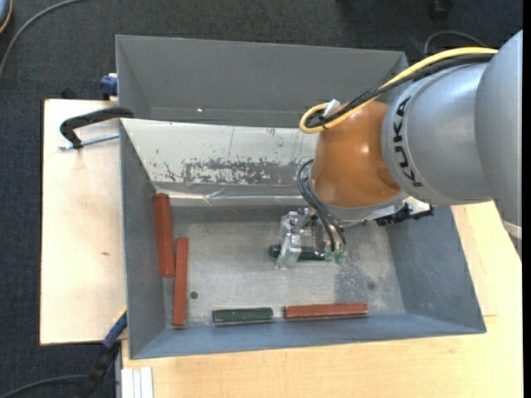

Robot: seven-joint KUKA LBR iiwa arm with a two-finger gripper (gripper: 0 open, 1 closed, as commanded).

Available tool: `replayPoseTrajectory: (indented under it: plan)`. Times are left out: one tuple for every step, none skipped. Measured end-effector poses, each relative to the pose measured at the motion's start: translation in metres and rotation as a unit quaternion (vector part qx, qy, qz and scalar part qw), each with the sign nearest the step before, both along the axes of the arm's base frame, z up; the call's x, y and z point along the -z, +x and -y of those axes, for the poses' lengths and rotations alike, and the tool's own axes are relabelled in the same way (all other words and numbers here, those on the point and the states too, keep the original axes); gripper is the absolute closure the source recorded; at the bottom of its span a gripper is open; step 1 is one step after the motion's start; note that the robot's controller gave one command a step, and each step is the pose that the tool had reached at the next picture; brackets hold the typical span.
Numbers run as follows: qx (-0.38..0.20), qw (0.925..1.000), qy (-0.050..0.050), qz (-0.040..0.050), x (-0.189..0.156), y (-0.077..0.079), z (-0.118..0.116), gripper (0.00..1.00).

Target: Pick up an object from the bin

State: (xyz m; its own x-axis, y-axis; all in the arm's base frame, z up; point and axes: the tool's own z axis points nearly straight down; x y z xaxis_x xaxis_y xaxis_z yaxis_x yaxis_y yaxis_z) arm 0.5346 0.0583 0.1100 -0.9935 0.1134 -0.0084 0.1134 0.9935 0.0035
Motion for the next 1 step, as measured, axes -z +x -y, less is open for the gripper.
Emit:
replayPoseTrajectory:
  plan:
    - [0.000, 1.0000, 0.000, -0.0008, -0.0159, 0.0016, -0.0011, 1.00]
